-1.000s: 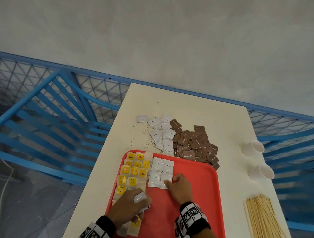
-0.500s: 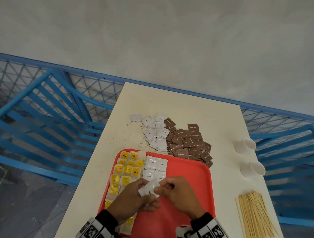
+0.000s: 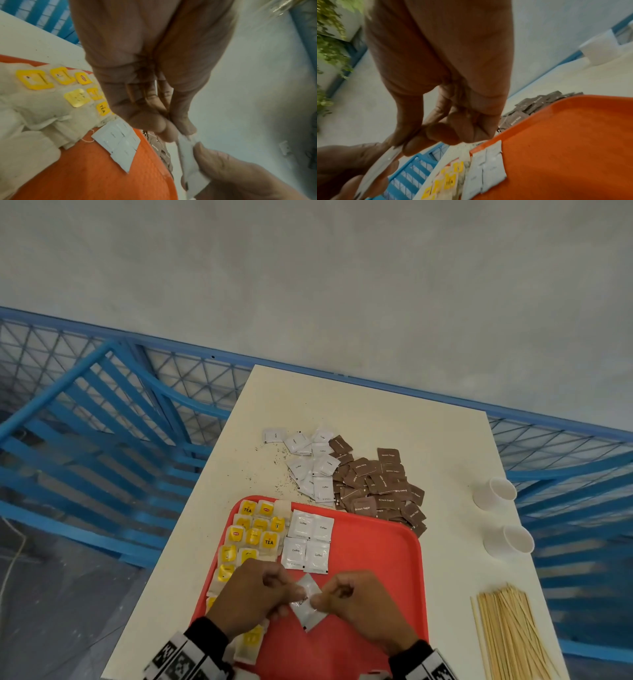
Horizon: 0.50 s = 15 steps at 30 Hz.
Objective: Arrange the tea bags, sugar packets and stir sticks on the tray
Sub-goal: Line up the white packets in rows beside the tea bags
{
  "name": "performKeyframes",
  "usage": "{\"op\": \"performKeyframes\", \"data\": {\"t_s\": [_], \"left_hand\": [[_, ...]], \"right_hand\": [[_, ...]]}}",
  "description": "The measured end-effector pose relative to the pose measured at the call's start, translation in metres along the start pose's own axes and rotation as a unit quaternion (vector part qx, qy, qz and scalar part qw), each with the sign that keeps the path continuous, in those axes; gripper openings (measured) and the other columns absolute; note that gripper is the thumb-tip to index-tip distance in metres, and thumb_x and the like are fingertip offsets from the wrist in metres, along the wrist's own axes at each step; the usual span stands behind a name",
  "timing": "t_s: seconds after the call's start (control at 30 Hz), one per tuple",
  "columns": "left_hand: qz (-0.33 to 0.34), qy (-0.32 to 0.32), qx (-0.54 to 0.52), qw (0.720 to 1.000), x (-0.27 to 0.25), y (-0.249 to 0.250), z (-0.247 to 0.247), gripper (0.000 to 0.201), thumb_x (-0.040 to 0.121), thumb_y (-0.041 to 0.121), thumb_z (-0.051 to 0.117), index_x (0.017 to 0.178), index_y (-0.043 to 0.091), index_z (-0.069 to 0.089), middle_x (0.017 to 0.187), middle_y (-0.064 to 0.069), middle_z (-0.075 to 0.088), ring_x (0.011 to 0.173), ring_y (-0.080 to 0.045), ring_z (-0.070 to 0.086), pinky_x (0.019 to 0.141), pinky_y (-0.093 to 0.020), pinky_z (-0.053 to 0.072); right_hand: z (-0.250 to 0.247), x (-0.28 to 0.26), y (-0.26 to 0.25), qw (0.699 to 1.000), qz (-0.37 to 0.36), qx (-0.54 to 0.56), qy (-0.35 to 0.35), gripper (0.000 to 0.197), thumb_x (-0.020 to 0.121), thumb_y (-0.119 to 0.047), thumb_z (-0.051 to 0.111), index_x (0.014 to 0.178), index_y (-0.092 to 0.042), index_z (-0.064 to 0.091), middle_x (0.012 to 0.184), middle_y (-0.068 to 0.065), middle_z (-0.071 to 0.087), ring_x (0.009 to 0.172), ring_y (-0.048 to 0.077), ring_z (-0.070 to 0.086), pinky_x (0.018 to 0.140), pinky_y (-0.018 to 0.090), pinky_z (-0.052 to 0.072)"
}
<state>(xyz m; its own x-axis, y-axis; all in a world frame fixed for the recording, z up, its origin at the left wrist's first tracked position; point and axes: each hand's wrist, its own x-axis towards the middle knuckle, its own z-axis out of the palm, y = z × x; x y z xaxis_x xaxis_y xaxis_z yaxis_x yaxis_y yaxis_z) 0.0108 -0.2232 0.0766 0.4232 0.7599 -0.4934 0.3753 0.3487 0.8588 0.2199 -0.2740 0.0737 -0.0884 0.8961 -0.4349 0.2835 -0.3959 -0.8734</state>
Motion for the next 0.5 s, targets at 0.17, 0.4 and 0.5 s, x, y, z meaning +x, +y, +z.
{"op": "performKeyframes", "data": {"t_s": [0.17, 0.4, 0.5], "left_hand": [[0.005, -0.002, 0.039, 0.999, 0.005, -0.016, 0.001, 0.016, 0.081, 0.027, 0.081, 0.073, 0.014, 0.076, 0.061, -0.009, 0.071, 0.052, -0.018, 0.061, 0.052, -0.027, 0.048], [-0.037, 0.174, 0.093, 0.98, 0.008, -0.053, -0.017, 0.047, 0.084, 0.04, 0.076, 0.052, 0.016, 0.052, 0.058, -0.012, 0.065, 0.047, -0.014, 0.06, 0.054, -0.031, 0.053], [-0.031, 0.151, 0.153, 0.976, 0.01, -0.066, -0.02, 0.048, 0.081, 0.042, 0.078, 0.051, 0.019, 0.048, 0.059, -0.012, 0.063, 0.049, -0.017, 0.059, 0.059, -0.035, 0.051]], "right_hand": [[0.021, 0.002, 0.02, 0.998, 0.045, 0.053, 0.007, 0.006, 0.084, -0.016, 0.078, 0.08, -0.013, 0.075, 0.062, -0.009, 0.069, 0.054, -0.004, 0.055, 0.055, 0.013, 0.041], [0.059, 0.04, 0.058, 0.97, 0.182, 0.105, 0.125, 0.014, 0.085, -0.007, 0.075, 0.085, 0.005, 0.07, 0.074, 0.015, 0.071, 0.056, 0.013, 0.061, 0.054, 0.024, 0.049], [0.07, 0.053, 0.059, 0.97, 0.189, 0.074, 0.135, 0.013, 0.083, -0.009, 0.076, 0.079, 0.002, 0.069, 0.06, 0.005, 0.065, 0.046, 0.01, 0.057, 0.05, 0.024, 0.047]]}}
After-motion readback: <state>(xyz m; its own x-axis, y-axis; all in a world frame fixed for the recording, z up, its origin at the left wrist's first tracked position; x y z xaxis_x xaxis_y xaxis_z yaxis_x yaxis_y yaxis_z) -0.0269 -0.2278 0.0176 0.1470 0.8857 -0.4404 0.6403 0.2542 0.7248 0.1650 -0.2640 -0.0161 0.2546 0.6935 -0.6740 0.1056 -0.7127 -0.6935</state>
